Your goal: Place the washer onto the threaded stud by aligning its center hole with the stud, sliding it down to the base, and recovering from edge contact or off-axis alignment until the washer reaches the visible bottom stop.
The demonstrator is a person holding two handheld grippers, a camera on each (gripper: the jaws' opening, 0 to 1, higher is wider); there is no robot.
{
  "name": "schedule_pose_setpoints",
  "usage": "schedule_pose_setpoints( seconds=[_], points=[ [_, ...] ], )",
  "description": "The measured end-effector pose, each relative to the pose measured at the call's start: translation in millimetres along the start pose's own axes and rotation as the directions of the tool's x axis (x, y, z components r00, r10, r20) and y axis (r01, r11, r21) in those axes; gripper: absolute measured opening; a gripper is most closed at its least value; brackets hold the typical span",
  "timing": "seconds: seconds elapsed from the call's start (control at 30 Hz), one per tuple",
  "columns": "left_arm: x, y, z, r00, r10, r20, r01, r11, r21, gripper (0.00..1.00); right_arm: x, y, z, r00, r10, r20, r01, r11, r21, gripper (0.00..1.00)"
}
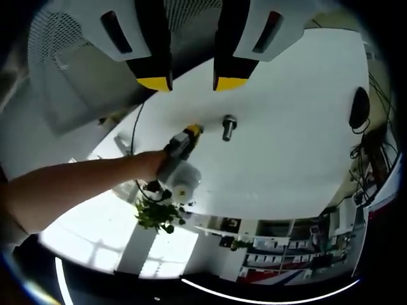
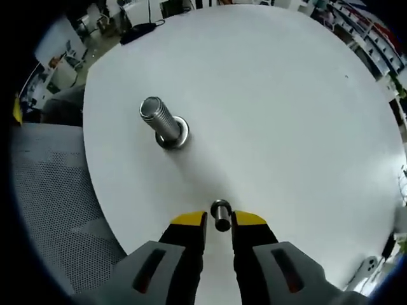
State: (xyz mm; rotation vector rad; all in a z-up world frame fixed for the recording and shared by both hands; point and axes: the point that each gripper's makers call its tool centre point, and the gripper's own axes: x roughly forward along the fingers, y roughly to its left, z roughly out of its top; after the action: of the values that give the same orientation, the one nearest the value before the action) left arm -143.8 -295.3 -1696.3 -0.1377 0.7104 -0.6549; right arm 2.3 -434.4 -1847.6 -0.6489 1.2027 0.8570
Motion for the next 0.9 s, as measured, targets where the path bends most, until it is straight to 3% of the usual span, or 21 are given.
schedule_pose_setpoints(
  seconds=[0.3, 0.43, 0.57, 0.67, 0.77, 0.87, 0.9],
  points=[
    [-0.2, -3.0, 0.9, 1.000, -0.014, 0.003, 0.014, 1.000, 0.009, 0.23, -25.2, 7.2, -15.2, 0.996, -0.027, 0.080, 0.025, 0.999, 0.021, 0.25],
    [-0.1, -4.4, 2.2, 1.000, -0.022, 0.010, 0.022, 1.000, 0.010, 0.23, -41.8, 10.3, -22.5, 0.988, -0.017, 0.156, 0.000, 0.994, 0.106, 0.26],
    [-0.8, -1.2, 5.0, 1.000, -0.006, 0.027, 0.007, 1.000, -0.003, 0.23, -66.1, 1.0, -35.9, 0.972, -0.069, 0.223, 0.030, 0.984, 0.177, 0.26],
    [-3.4, 2.8, 11.2, 0.997, 0.011, 0.070, -0.009, 1.000, -0.026, 0.23, -79.6, 4.0, -45.0, 0.967, -0.043, 0.250, 0.007, 0.990, 0.143, 0.28],
    [-5.2, 3.6, 14.6, 0.995, 0.017, 0.095, -0.014, 1.000, -0.028, 0.23, -92.0, 0.6, -52.6, 0.968, -0.050, 0.245, 0.037, 0.998, 0.057, 0.28],
    [-5.6, 5.3, 15.7, 0.994, 0.024, 0.104, -0.020, 0.999, -0.041, 0.24, -110.2, -0.6, -51.9, 0.947, -0.050, 0.318, 0.033, 0.998, 0.058, 0.28],
    [-5.7, 5.7, 15.6, 0.994, 0.026, 0.104, -0.022, 0.999, -0.044, 0.24, -118.0, 1.7, -50.2, 0.933, -0.042, 0.358, 0.021, 0.998, 0.064, 0.28]
  ],
)
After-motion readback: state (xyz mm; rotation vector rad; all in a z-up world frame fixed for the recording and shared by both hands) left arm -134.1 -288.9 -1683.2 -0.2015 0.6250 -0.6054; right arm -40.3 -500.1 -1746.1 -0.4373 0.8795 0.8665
